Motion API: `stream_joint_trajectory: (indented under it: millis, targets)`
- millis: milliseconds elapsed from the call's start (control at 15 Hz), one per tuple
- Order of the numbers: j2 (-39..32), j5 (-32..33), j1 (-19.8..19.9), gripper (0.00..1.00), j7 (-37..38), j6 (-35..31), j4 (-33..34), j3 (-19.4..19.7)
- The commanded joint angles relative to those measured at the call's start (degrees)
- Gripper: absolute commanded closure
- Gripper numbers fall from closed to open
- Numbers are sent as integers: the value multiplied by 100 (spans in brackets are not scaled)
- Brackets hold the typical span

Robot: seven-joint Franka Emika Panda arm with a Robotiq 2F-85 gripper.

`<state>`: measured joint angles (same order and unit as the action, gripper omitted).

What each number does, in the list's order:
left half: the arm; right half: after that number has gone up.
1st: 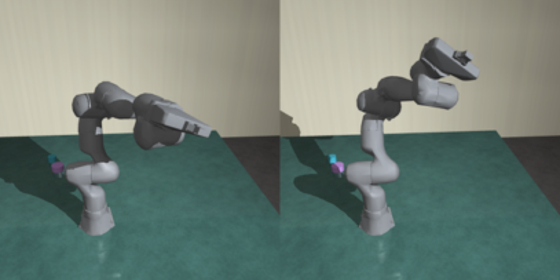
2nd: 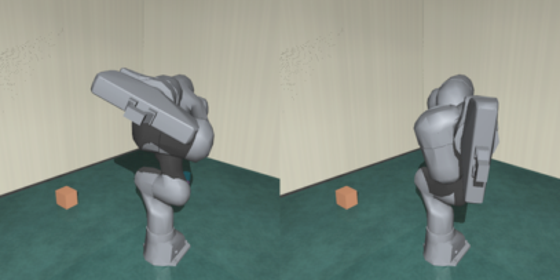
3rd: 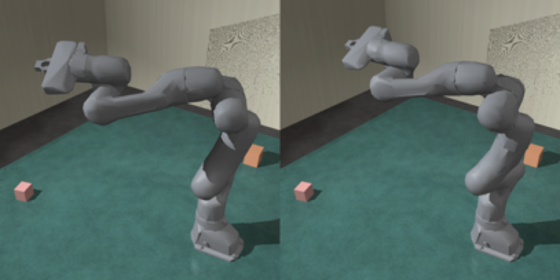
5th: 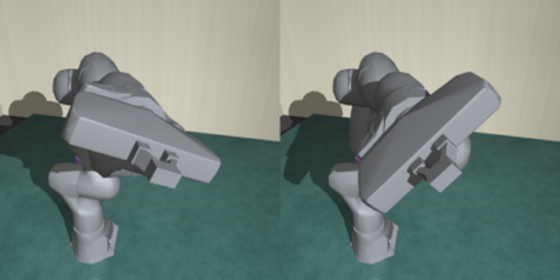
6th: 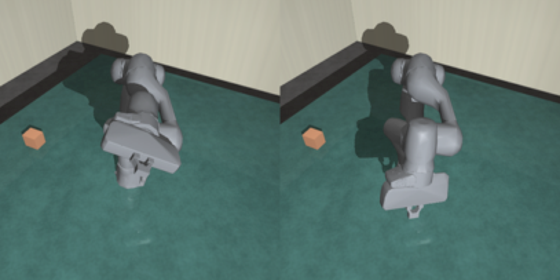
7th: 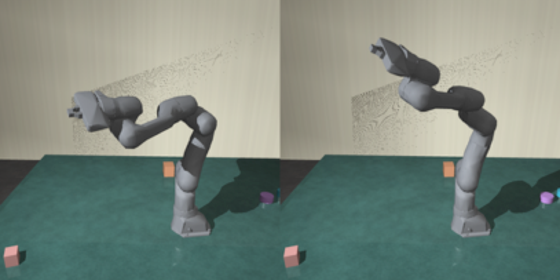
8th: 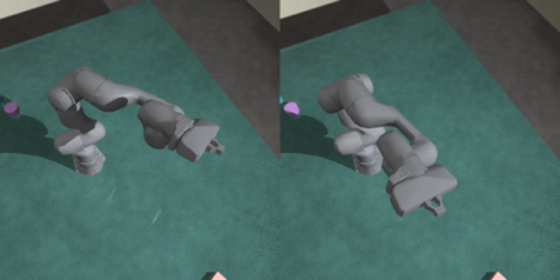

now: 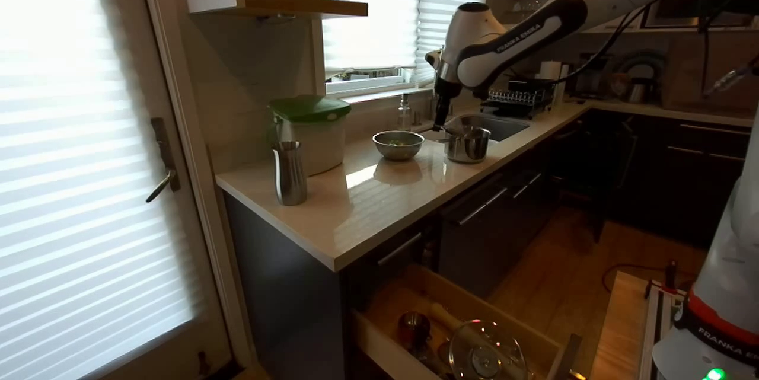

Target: Move the smaller silver bowl close to the edge of the kitchen counter

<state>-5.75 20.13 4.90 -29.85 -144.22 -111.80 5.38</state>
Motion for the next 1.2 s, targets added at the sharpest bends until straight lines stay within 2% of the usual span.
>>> stream_joint_trajectory:
  millis: [0, 133, 267, 400, 533, 733, 800, 1067, 1133]
  targets:
    - [-1297, -384, 248, 0, -1407, -441, 1448, -140]
    - [-1905, -928, 467, 0, -2244, -480, 2128, -453]
    - [-2464, -1480, 688, 0, -2985, -183, 2760, -829]
    - [-2710, -1784, 824, 0, -3436, 192, 3037, -1052]
    - [-2856, -1716, 803, 0, -3405, 523, 3239, -898]
    - [-2817, -1445, 749, 0, -3039, 510, 3287, -494]
    - [-2782, -1566, 727, 0, -3157, 385, 3130, -631]
    - [-2782, -1563, 733, 0, -3155, 386, 3165, -612]
    - [-2846, -1717, 785, 0, -3252, 454, 3227, -732]
